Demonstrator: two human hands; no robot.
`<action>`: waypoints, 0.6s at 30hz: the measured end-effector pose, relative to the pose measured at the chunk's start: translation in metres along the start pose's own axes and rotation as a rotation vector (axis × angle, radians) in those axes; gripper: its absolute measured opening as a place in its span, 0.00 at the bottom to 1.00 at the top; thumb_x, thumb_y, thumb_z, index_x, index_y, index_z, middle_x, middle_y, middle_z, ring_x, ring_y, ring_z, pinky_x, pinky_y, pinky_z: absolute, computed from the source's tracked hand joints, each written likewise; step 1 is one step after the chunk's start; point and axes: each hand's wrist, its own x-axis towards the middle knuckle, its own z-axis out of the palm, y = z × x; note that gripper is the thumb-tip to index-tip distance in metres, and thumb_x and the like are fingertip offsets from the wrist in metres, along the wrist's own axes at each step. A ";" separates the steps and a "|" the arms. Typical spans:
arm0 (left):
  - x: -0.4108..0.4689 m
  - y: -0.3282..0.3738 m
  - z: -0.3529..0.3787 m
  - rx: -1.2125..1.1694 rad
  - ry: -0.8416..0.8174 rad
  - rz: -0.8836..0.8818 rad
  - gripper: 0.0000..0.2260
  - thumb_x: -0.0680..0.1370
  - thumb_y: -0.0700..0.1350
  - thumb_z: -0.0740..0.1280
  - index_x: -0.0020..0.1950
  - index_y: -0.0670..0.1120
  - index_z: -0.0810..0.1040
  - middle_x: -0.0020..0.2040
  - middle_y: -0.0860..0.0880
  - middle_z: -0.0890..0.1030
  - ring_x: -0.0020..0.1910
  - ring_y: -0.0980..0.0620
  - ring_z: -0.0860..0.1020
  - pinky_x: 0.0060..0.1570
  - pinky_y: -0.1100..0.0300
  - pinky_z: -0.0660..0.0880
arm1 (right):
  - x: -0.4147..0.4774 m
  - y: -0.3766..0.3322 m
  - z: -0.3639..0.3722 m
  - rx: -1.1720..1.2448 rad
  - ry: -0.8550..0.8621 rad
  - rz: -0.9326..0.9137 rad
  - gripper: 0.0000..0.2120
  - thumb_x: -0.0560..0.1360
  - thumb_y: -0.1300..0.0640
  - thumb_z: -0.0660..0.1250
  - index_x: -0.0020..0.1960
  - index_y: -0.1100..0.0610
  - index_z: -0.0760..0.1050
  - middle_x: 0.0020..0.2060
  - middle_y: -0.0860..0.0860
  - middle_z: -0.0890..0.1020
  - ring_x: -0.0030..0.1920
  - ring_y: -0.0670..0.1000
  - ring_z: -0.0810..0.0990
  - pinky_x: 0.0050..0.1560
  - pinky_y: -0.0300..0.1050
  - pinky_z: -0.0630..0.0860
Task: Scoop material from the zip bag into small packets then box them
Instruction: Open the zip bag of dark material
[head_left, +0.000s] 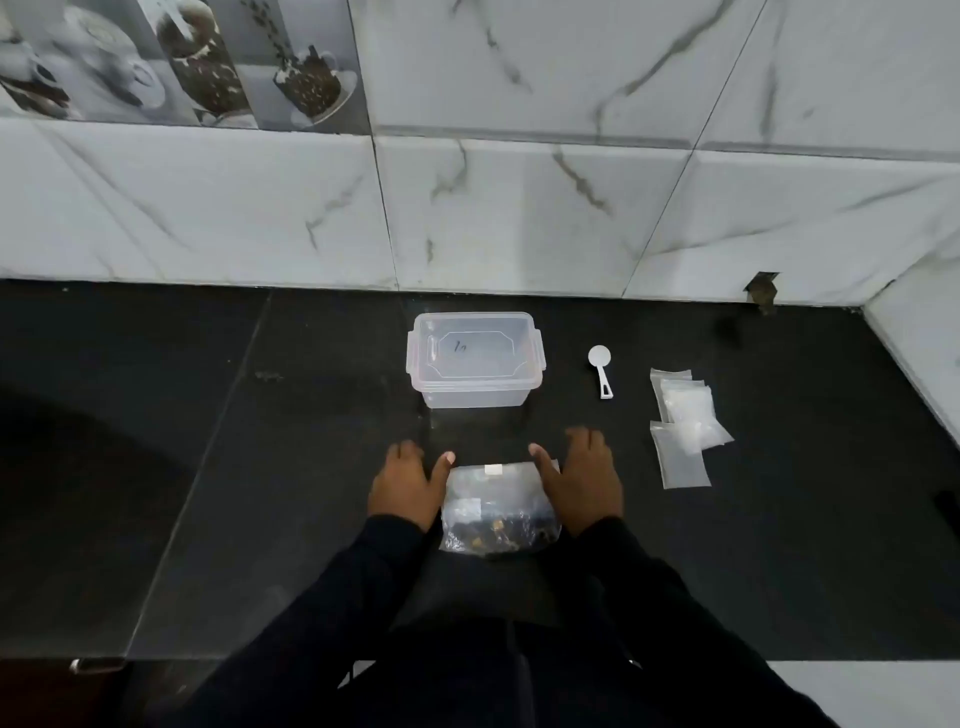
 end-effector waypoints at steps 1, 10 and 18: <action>-0.003 -0.004 0.003 -0.080 -0.078 -0.083 0.21 0.76 0.63 0.62 0.42 0.45 0.74 0.42 0.47 0.78 0.44 0.43 0.79 0.45 0.53 0.74 | -0.003 0.007 -0.001 0.049 -0.060 0.094 0.25 0.75 0.33 0.62 0.54 0.55 0.72 0.53 0.53 0.76 0.52 0.55 0.77 0.51 0.52 0.77; -0.008 -0.001 0.005 -0.741 -0.290 -0.293 0.20 0.73 0.54 0.73 0.30 0.46 0.70 0.26 0.51 0.68 0.28 0.53 0.67 0.35 0.58 0.68 | -0.008 0.026 -0.002 0.506 -0.241 0.188 0.18 0.72 0.49 0.74 0.32 0.59 0.73 0.29 0.51 0.79 0.32 0.46 0.76 0.38 0.42 0.72; -0.013 0.016 -0.033 -1.170 -0.238 -0.137 0.08 0.74 0.36 0.72 0.52 0.37 0.79 0.38 0.39 0.81 0.35 0.53 0.79 0.38 0.63 0.77 | -0.016 0.002 -0.043 1.242 -0.265 0.204 0.17 0.72 0.60 0.73 0.60 0.60 0.78 0.52 0.58 0.85 0.53 0.55 0.84 0.52 0.47 0.80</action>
